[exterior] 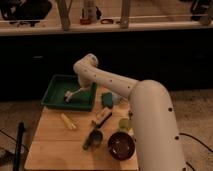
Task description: Wipe tray with brush
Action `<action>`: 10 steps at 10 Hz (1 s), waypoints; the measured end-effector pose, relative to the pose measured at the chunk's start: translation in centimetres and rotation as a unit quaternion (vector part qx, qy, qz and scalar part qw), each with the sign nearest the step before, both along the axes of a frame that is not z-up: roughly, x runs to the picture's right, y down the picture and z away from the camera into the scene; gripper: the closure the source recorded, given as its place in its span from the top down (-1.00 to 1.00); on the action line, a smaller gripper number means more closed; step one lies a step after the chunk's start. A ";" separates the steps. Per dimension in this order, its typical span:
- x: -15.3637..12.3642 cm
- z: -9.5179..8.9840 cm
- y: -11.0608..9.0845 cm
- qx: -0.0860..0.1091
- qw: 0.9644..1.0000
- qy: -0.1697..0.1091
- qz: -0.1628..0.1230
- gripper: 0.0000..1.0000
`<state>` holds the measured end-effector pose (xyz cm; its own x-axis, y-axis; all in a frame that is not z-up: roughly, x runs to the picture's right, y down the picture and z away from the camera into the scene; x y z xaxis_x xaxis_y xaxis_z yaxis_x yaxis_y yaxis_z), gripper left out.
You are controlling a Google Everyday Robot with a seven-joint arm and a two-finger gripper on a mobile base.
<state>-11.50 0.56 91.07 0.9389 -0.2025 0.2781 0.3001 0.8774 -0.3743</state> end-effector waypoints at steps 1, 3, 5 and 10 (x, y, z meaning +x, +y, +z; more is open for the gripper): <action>1.4 -0.5 0.0 0.004 1.000 0.011 0.005 -1.00; 4.2 -0.8 -1.1 0.019 0.999 0.039 0.021 -1.00; 4.8 -0.2 -2.7 0.034 0.997 0.053 0.036 -1.00; -0.2 2.1 -3.5 0.028 0.999 0.021 0.015 -1.00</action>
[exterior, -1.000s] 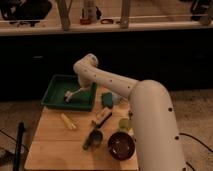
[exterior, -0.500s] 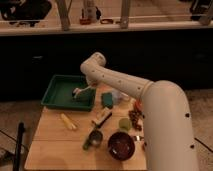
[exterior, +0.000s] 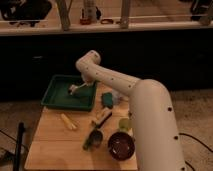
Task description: Wipe tray with brush
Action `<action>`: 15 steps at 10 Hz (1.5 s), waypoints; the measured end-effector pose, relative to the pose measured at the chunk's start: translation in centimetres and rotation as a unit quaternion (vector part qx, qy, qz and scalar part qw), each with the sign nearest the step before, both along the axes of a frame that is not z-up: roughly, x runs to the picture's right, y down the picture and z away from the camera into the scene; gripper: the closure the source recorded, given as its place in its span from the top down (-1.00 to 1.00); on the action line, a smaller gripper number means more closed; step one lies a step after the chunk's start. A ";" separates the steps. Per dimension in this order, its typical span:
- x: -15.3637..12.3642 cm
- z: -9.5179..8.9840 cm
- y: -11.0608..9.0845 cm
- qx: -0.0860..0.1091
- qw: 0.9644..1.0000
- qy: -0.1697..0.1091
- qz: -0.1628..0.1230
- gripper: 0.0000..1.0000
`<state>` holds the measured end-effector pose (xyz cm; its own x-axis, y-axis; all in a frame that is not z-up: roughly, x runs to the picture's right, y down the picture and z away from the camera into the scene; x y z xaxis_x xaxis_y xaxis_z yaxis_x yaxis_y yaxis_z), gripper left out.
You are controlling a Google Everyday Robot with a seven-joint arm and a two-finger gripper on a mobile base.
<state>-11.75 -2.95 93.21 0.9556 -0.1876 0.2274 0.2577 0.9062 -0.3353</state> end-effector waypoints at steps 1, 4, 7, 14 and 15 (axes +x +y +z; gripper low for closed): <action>-1.4 0.3 0.5 -0.008 1.000 -0.014 -0.014 -1.00; -4.4 -0.1 2.8 -0.028 0.997 -0.046 -0.058 -1.00; -2.5 -1.6 3.4 -0.031 0.997 -0.035 -0.056 -1.00; 5.8 -1.4 -0.6 0.011 0.999 0.042 0.008 -1.00; 5.1 -0.9 -0.8 0.013 0.999 0.040 0.011 -1.00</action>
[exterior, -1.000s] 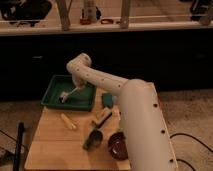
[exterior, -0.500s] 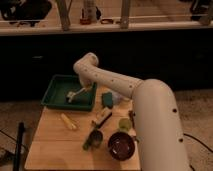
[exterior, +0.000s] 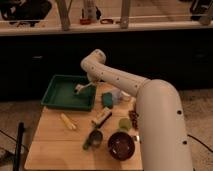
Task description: Wipe tray with brush
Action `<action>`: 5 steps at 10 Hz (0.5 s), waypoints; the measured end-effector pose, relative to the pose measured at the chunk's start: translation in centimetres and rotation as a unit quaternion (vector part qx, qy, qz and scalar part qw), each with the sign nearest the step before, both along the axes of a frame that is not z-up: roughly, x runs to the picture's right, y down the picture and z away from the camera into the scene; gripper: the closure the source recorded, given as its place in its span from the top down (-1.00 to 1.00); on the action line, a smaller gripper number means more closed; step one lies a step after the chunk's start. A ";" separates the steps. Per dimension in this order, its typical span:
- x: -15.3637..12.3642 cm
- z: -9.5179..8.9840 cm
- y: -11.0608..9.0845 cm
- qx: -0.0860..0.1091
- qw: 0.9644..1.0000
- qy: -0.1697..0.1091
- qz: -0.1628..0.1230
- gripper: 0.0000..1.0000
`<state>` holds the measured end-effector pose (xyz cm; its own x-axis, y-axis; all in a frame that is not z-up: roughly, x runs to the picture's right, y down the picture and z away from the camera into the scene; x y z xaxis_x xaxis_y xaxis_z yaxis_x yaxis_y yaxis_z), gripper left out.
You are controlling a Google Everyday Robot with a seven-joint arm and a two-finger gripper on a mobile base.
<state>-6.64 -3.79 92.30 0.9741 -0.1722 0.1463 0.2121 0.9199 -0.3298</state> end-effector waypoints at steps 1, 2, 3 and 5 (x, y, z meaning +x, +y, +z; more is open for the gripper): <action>-1.2 0.6 0.0 -0.001 1.000 -0.006 -0.003 -1.00; -3.0 0.9 0.3 -0.006 1.000 -0.018 -0.009 -1.00; -4.5 1.2 0.7 -0.010 0.999 -0.029 -0.020 -1.00; -7.5 1.2 2.2 -0.024 0.997 -0.055 -0.047 -1.00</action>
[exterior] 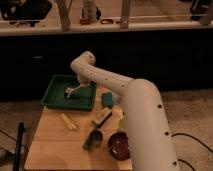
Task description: Wipe tray with brush
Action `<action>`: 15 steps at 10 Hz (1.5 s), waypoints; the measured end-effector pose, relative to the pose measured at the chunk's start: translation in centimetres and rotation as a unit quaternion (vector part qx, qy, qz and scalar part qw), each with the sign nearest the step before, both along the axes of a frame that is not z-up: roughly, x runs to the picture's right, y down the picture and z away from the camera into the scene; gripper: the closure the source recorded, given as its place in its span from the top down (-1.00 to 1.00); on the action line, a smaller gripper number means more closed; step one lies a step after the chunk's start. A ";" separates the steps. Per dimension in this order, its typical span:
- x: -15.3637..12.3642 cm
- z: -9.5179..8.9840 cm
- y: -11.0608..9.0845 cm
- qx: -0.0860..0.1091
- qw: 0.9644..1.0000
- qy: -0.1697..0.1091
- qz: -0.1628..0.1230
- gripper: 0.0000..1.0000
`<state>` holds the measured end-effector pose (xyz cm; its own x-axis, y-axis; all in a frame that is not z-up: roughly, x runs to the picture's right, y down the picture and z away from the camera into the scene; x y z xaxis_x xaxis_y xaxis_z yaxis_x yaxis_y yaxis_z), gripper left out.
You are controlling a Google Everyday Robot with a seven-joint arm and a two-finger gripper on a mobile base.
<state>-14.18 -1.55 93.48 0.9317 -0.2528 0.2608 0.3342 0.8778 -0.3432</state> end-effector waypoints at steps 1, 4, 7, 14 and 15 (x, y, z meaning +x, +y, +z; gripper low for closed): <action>-0.6 -0.2 0.5 -0.004 1.000 -0.005 -0.009 -1.00; 1.4 -2.0 1.7 -0.009 1.000 0.014 -0.010 -1.00; 6.6 -2.5 0.4 0.007 0.998 0.060 0.013 -1.00; 2.7 0.3 0.1 0.006 1.000 0.030 0.008 -1.00; 1.1 0.1 1.1 -0.005 1.000 0.010 -0.010 -1.00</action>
